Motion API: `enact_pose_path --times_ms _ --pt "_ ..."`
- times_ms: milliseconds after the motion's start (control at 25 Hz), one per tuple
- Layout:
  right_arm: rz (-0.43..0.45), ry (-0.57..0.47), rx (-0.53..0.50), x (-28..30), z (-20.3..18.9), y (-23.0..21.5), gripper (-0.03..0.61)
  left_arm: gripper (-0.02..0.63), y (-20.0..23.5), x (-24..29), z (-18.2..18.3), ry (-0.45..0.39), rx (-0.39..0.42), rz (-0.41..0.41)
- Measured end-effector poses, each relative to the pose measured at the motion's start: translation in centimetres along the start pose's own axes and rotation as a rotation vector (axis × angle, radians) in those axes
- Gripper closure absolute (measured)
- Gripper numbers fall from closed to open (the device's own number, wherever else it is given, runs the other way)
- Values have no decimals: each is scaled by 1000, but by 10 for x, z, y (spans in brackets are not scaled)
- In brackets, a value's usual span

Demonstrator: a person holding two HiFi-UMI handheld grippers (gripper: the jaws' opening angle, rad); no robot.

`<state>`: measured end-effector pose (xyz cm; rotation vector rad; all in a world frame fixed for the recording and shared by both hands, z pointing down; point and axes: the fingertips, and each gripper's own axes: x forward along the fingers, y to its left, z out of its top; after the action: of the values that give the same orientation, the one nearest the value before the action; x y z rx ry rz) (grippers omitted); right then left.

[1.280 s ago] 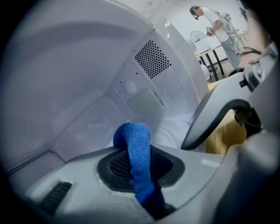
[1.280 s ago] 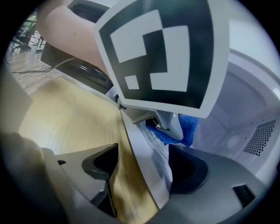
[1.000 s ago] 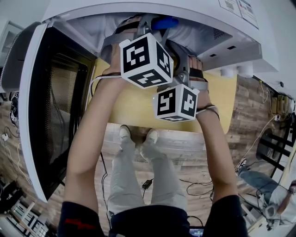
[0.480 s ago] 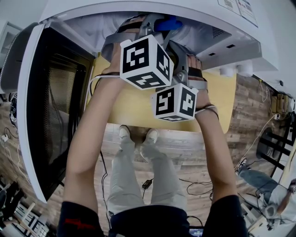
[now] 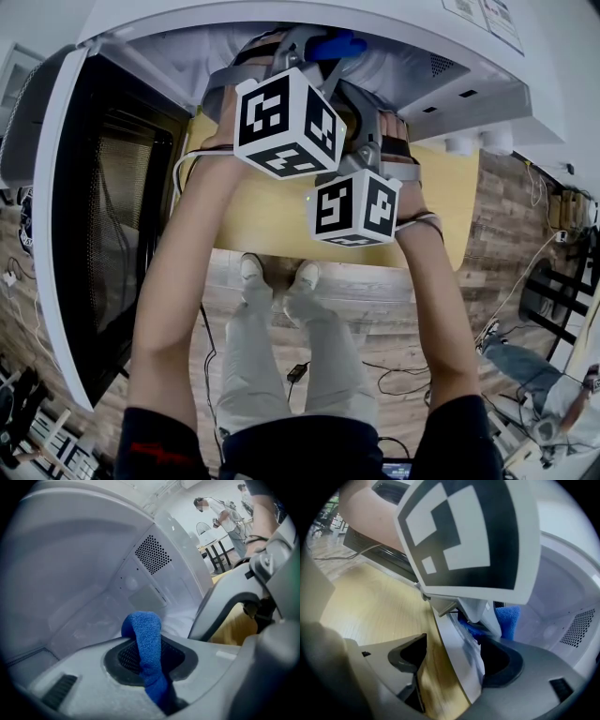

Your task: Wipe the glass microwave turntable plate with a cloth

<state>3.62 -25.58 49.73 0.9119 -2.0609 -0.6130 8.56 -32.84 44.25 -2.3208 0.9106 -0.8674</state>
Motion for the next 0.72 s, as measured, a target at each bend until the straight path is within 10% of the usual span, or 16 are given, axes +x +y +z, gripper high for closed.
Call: enact_pose_path --times_ms 720 --pt "2 -2 -5 0 0 1 261 557 30 -16 -41 114 -84 130"
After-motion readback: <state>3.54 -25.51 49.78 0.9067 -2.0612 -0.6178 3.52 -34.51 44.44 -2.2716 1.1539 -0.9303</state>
